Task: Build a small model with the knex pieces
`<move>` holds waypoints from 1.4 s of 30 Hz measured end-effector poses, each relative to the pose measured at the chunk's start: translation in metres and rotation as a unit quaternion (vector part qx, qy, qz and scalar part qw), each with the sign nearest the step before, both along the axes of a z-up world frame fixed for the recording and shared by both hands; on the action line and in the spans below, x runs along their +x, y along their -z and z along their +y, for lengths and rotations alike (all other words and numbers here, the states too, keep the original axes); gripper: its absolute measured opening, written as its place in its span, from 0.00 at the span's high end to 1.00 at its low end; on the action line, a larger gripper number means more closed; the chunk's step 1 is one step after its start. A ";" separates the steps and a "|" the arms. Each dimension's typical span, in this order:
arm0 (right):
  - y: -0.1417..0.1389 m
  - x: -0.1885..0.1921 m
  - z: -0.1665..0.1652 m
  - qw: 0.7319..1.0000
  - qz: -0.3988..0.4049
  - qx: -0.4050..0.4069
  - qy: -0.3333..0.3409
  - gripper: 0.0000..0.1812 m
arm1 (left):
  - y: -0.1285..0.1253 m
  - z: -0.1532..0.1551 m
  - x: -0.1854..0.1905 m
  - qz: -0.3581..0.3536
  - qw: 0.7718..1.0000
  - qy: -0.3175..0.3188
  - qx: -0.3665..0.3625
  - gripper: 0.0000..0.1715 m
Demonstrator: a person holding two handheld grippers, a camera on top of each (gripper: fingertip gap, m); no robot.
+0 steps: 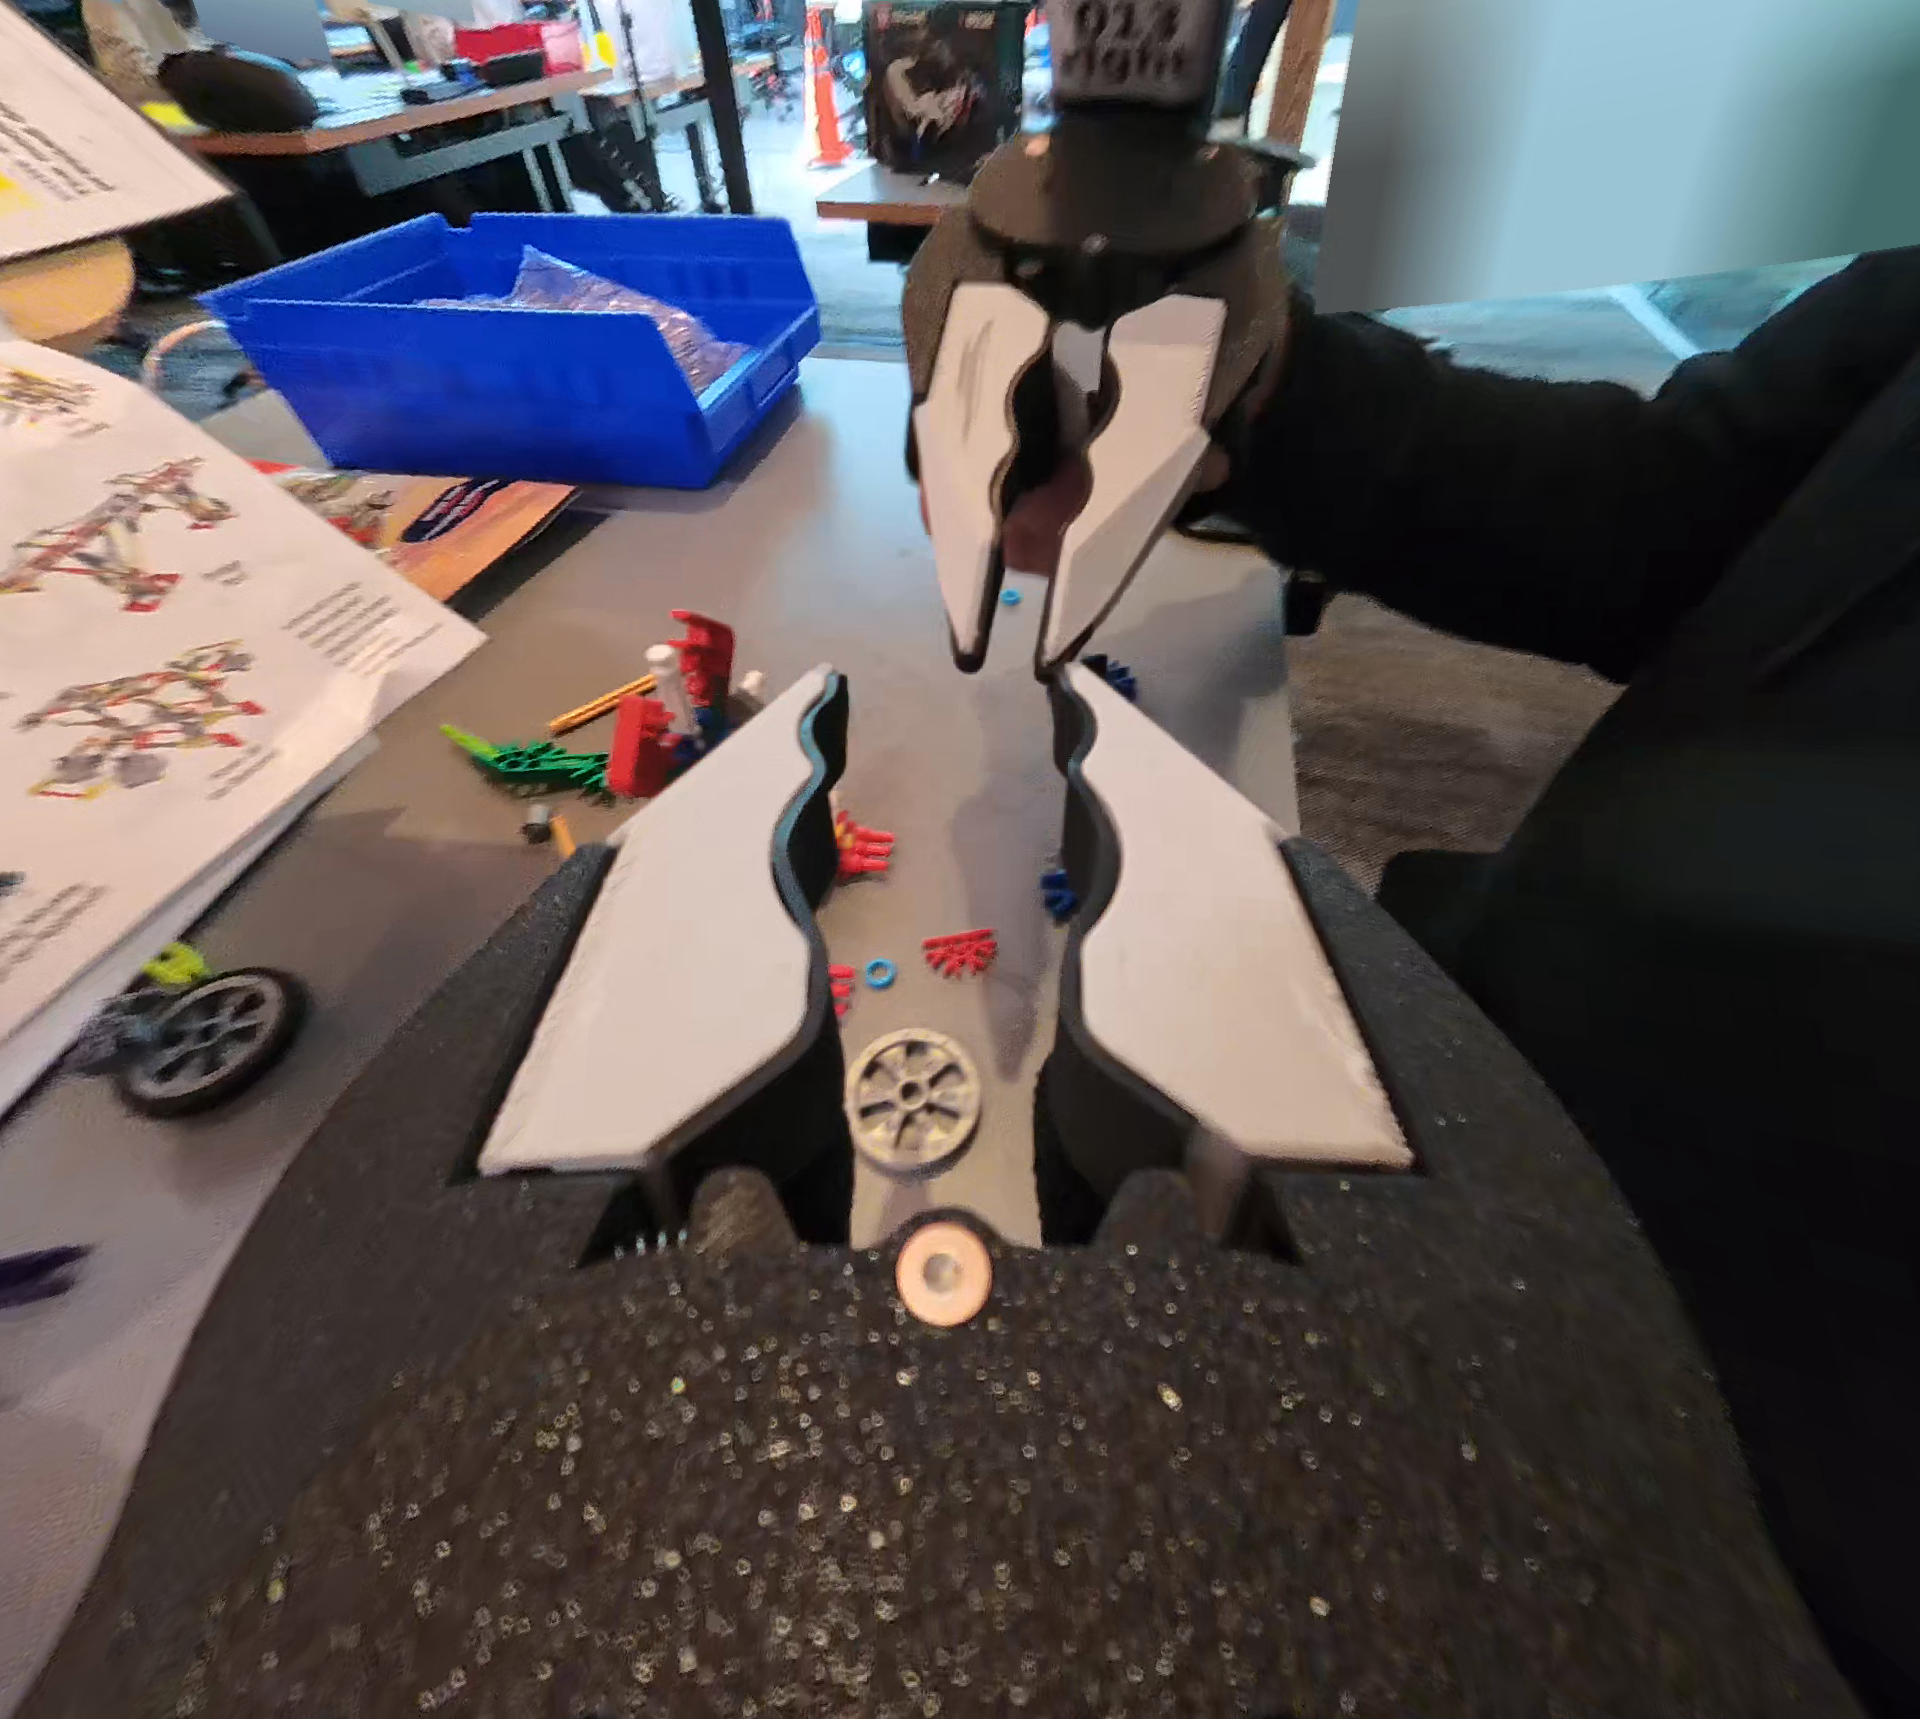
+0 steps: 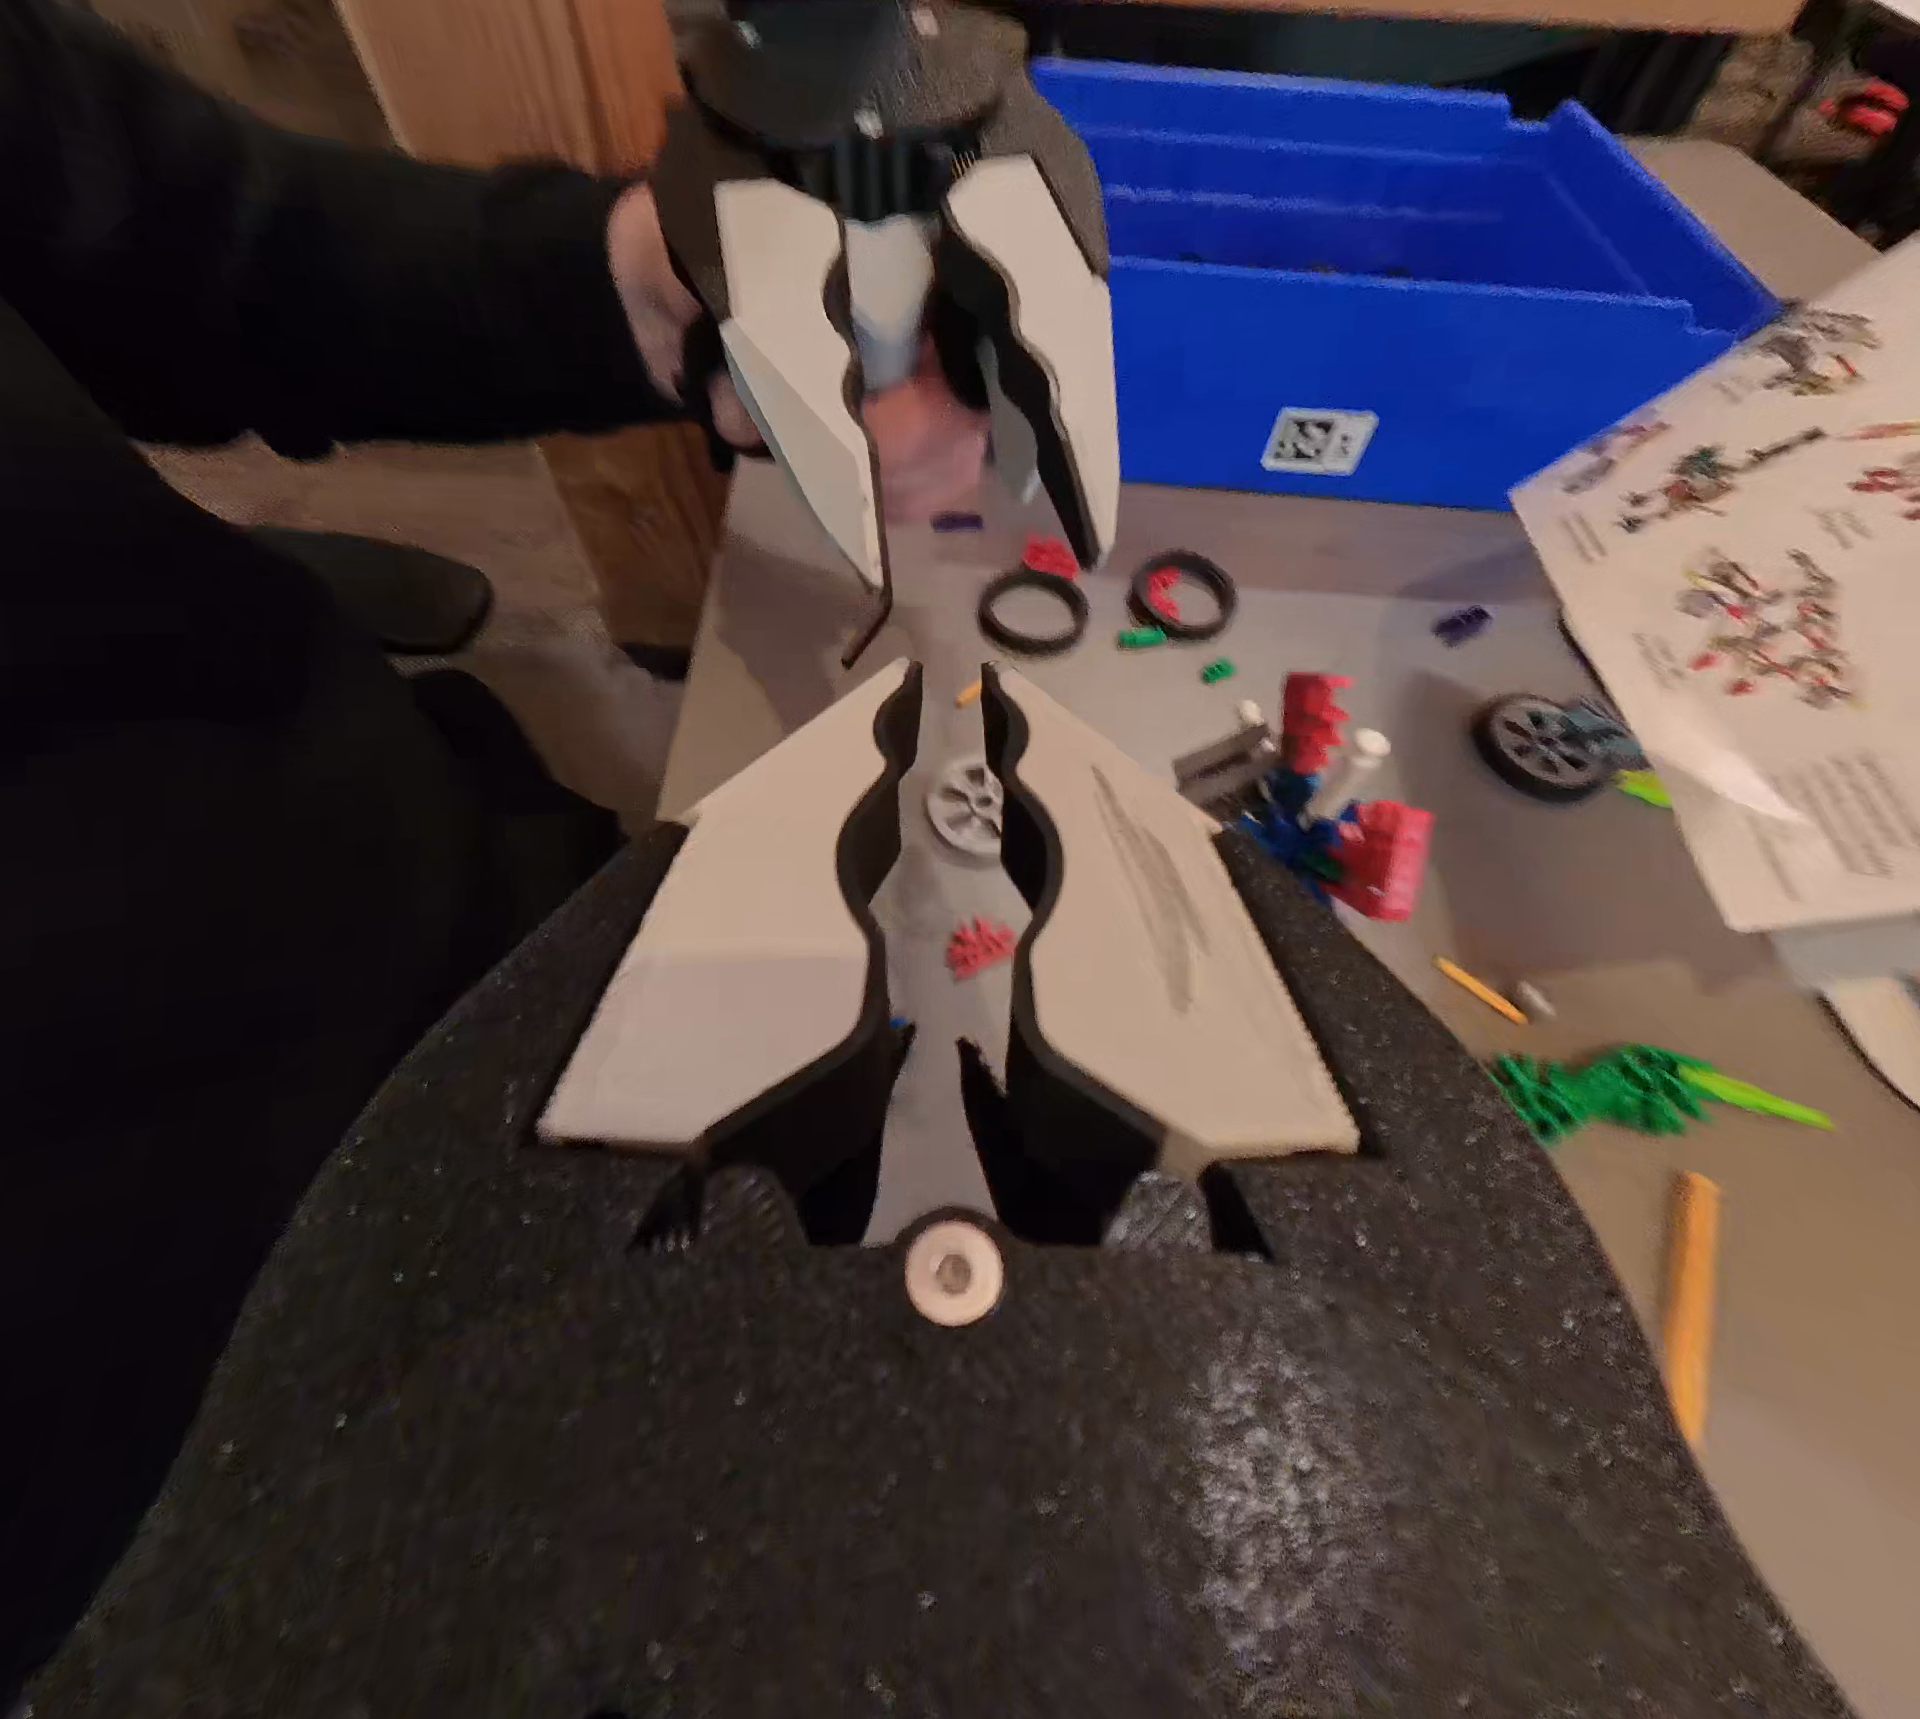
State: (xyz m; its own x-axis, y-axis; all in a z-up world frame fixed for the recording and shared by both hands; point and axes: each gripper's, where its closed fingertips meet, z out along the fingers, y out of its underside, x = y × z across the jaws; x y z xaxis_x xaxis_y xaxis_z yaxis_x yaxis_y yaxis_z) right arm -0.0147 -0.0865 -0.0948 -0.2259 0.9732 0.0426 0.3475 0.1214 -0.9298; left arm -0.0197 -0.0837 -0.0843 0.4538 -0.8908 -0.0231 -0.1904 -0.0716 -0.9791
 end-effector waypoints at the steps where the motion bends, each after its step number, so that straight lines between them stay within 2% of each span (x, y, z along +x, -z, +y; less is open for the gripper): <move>1: -0.002 -0.003 -0.004 1.000 0.021 -0.019 -0.011 0.94 | 0.002 -0.003 0.003 -0.011 1.000 0.012 -0.007 0.77; 5: -0.003 -0.004 -0.015 0.995 0.051 -0.066 -0.045 0.95 | 0.001 -0.011 0.007 -0.052 0.998 0.039 -0.014 0.77; 23: -0.004 0.001 -0.027 0.980 0.109 -0.141 -0.089 0.98 | 0.002 -0.012 0.009 -0.104 0.992 0.065 -0.038 0.76; 34: -0.006 0.001 -0.034 0.976 0.117 -0.147 -0.107 0.98 | 0.005 -0.013 0.012 -0.113 0.989 0.081 -0.050 0.76; 42: -0.005 0.000 -0.032 0.977 0.121 -0.146 -0.096 0.97 | 0.005 -0.011 0.012 -0.110 0.990 0.073 -0.047 0.76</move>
